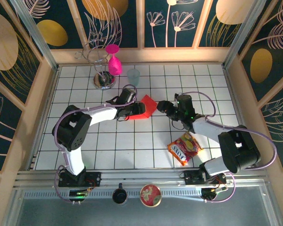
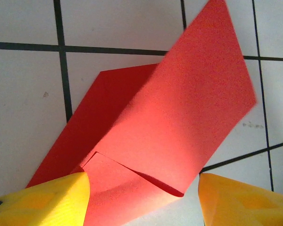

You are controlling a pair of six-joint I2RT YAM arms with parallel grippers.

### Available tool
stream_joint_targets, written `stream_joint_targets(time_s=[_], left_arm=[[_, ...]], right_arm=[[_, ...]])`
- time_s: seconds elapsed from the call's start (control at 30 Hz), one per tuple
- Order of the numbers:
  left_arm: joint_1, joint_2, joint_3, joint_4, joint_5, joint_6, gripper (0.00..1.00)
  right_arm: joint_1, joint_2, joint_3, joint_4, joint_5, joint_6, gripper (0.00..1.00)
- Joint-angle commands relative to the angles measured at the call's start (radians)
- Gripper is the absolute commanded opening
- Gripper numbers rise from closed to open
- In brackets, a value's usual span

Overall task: Fold a paper plane with a square sheet of paper (pick it up from the middle)
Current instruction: Move the paper to the center of the table.

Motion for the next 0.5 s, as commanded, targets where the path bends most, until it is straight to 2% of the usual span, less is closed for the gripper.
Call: stream_joint_targets(time_s=[0.0,0.47], left_arm=[[0.016,0.022,0.018,0.059,0.019,-0.045,0.62],[0.024,0.069,-0.027,0.043,0.023,-0.296,0.55]], right_arm=[[0.019,0.03,0.025,0.049,-0.014,0.039,0.66],[0.084,0.17,0.088,0.028,-0.04,0.196,0.62]])
